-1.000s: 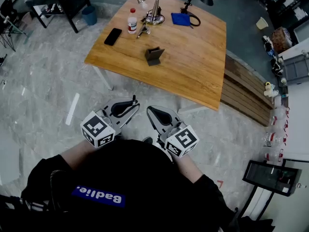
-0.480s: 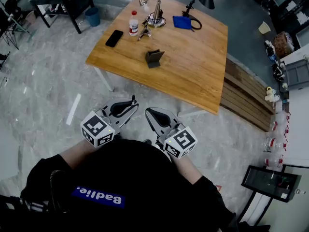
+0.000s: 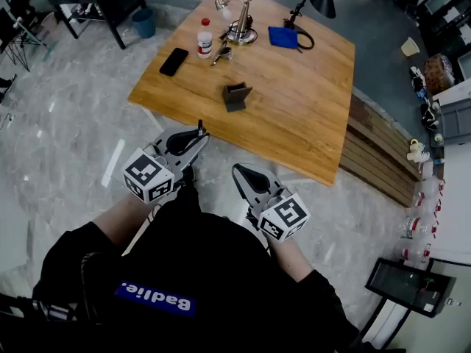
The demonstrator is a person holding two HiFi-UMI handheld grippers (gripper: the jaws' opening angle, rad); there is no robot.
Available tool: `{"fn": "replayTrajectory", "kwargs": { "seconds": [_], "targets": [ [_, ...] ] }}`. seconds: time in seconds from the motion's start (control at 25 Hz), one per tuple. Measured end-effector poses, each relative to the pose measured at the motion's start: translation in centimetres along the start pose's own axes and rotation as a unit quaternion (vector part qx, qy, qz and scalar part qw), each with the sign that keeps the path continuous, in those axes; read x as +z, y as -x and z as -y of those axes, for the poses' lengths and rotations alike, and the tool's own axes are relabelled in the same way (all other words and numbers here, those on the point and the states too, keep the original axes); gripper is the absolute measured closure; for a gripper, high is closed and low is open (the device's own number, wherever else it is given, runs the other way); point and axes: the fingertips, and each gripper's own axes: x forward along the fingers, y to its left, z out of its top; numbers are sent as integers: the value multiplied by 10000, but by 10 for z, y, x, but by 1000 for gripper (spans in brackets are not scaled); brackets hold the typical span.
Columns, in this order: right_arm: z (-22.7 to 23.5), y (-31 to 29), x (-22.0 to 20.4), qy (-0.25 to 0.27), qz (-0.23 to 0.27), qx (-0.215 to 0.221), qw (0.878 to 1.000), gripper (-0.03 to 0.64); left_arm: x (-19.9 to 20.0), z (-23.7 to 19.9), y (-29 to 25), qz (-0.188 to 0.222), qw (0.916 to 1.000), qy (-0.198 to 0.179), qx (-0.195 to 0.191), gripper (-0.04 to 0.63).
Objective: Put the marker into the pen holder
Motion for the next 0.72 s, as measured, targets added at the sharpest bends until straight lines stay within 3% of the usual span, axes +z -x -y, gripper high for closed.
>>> {"fn": "replayTrajectory", "kwargs": {
  "seconds": [0.36,0.72],
  "targets": [
    [78,-72,35,-207,-36,-820,9964,611,18,-128,-85,252,9968,223,-722,541],
    [134,-110,54,-412,116,-1545,9871,611,15,-175,-173,263,9858,244,-1640,541]
  ]
}}
